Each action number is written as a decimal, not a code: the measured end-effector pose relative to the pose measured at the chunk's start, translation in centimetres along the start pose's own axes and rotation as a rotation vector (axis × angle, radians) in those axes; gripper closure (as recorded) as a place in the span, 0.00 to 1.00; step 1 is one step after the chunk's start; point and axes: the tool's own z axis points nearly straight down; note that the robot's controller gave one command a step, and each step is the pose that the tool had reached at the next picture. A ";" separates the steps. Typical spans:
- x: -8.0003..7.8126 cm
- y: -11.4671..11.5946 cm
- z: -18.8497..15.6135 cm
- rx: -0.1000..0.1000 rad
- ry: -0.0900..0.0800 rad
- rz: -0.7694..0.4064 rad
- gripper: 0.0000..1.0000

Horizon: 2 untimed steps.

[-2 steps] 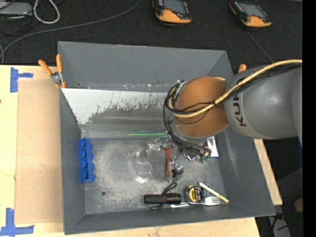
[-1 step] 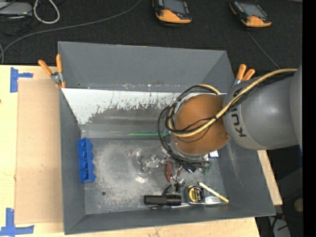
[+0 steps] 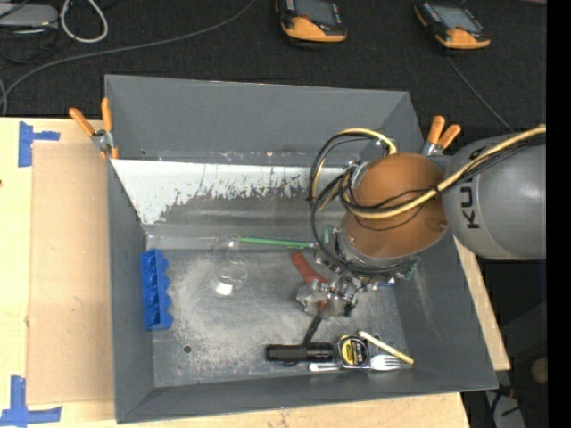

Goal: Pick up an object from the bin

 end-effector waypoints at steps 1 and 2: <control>0.0 0.0 0.0 0.000 0.000 0.001 1.00; 0.0 0.1 -0.7 -0.002 -0.001 0.004 1.00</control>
Offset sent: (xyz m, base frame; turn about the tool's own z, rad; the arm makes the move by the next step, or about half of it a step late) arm 0.0000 0.0000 0.0134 0.0007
